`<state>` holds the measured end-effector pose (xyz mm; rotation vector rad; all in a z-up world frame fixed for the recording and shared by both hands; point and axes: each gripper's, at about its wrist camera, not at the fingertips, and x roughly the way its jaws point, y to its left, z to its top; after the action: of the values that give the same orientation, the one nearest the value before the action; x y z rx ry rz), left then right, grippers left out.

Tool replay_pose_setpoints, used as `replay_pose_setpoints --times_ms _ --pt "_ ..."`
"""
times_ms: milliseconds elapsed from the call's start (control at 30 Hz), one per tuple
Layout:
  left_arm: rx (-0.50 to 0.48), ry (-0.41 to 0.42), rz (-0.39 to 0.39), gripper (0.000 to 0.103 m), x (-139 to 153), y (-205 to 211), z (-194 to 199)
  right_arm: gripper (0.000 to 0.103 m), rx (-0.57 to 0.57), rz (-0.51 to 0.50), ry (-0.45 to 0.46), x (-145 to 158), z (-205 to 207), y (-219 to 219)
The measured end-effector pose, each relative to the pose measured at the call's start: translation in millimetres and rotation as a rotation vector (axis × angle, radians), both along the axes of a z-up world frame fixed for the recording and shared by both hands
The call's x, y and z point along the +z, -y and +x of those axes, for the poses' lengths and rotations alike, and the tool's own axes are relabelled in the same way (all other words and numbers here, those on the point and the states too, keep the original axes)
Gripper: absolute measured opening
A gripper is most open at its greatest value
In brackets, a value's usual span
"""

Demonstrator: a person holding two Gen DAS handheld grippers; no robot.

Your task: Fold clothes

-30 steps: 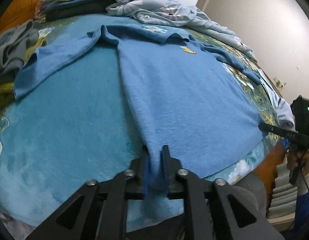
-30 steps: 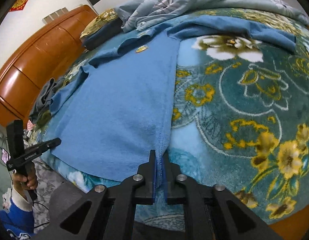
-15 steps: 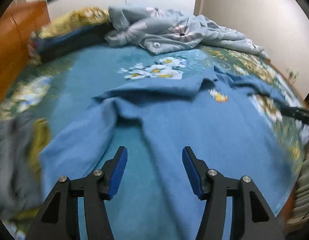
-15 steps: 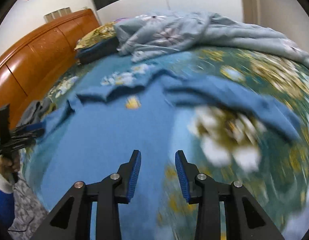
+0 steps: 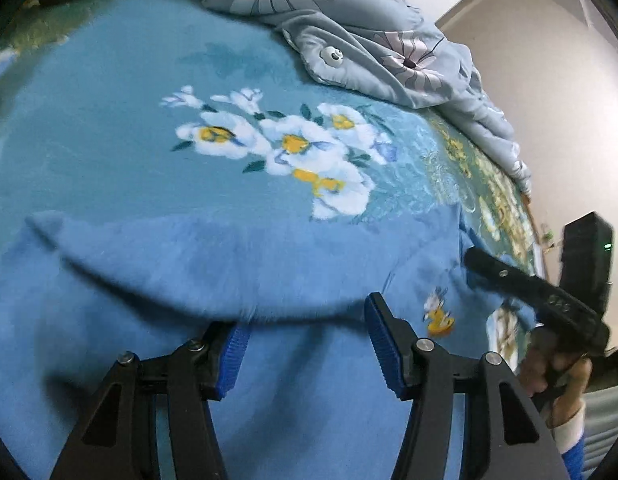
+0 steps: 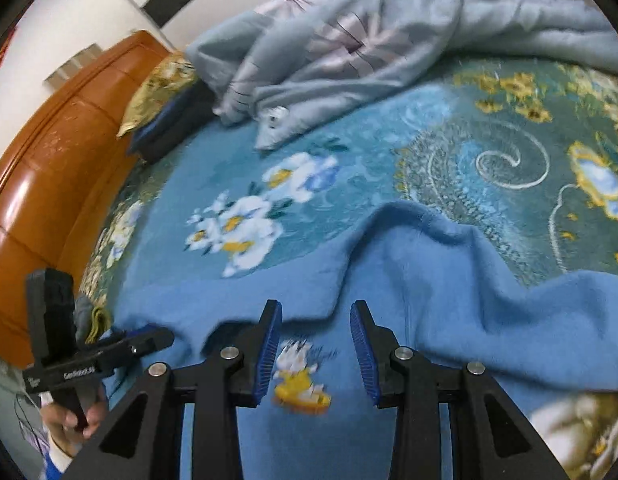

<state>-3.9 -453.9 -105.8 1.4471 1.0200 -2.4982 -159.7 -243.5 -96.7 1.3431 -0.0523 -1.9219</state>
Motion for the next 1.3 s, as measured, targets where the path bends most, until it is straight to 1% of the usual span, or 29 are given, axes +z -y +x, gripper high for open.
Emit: replay_pose_setpoints --times_ms 67,167,200,233,333,367,467,533,600,667,700,767,833,867,967,1033,1067,1133,1167,1233,1300 --pt "0.009 -0.016 -0.001 0.058 -0.3 3.2 -6.6 0.039 -0.009 -0.003 0.035 -7.8 -8.6 4.1" --pt "0.012 -0.060 -0.008 0.043 7.3 11.1 -16.5 0.038 -0.009 -0.018 0.066 -12.5 -18.1 9.7" --pt "0.012 -0.081 -0.003 0.042 11.2 15.0 -20.8 0.031 -0.002 -0.026 0.071 -12.5 -20.8 12.3" --pt "0.017 -0.102 0.001 0.042 14.4 18.8 -24.7 0.028 0.009 -0.034 0.062 -10.1 -23.4 15.8" --pt "0.074 -0.154 0.009 0.042 21.2 34.3 -36.1 0.028 0.014 -0.056 0.023 -1.2 -33.9 25.9" --pt "0.102 -0.159 0.004 0.042 21.4 40.3 -40.3 0.028 0.007 -0.064 0.016 0.6 -39.0 29.4" --pt "0.168 -0.126 -0.025 0.042 15.8 55.5 -52.8 0.029 -0.044 -0.073 -0.002 1.3 -56.7 40.2" --pt "0.181 -0.078 -0.034 0.042 8.8 59.8 -58.2 0.029 -0.080 -0.062 -0.009 -0.6 -65.8 44.6" --pt "0.174 -0.069 -0.035 0.042 6.3 58.5 -54.1 0.029 -0.088 -0.042 -0.014 -0.9 -68.3 46.6" --pt "0.167 -0.077 -0.072 0.042 11.4 52.6 -45.1 0.029 -0.077 -0.044 -0.042 6.1 -65.0 43.0" --pt "0.169 -0.070 -0.111 0.042 16.0 48.0 -39.8 0.029 -0.066 -0.055 -0.068 13.8 -60.2 35.9" --pt "0.165 -0.069 -0.182 0.042 27.2 36.9 -24.8 0.029 -0.052 -0.079 -0.117 30.2 -50.0 12.6" --pt "0.160 -0.075 -0.230 0.043 36.3 28.0 -7.3 0.029 -0.048 -0.093 -0.170 45.9 -38.9 -26.6" --pt "0.155 -0.074 -0.257 0.044 41.1 20.9 1.1 0.029 -0.057 -0.078 -0.199 51.1 -34.8 -49.1" --pt "0.139 -0.068 -0.298 0.045 49.5 3.7 23.7 0.030 -0.112 0.020 -0.297 62.9 -24.2 -125.5" --pt "0.128 -0.070 -0.309 0.048 53.2 -9.1 39.7 0.033 -0.181 0.136 -0.337 62.5 -22.3 -186.4" --pt "0.126 -0.071 -0.299 0.049 53.0 -14.2 45.6 0.037 -0.221 0.187 -0.348 60.4 -22.4 -212.8" --pt "0.121 -0.069 -0.273 0.050 52.0 -26.3 57.9 0.039 -0.313 0.261 -0.324 51.3 -26.2 -261.3" --pt "0.113 -0.071 -0.266 0.050 51.8 -33.6 63.4 0.039 -0.364 0.269 -0.301 46.3 -28.5 -283.6" --pt "0.094 -0.070 -0.273 0.050 51.1 -47.4 72.0 0.039 -0.446 0.248 -0.247 35.3 -32.6 -324.6" --pt "0.084 -0.061 -0.284 0.050 48.0 -61.4 80.5 0.039 -0.480 0.220 -0.196 25.2 -33.9 -347.6"
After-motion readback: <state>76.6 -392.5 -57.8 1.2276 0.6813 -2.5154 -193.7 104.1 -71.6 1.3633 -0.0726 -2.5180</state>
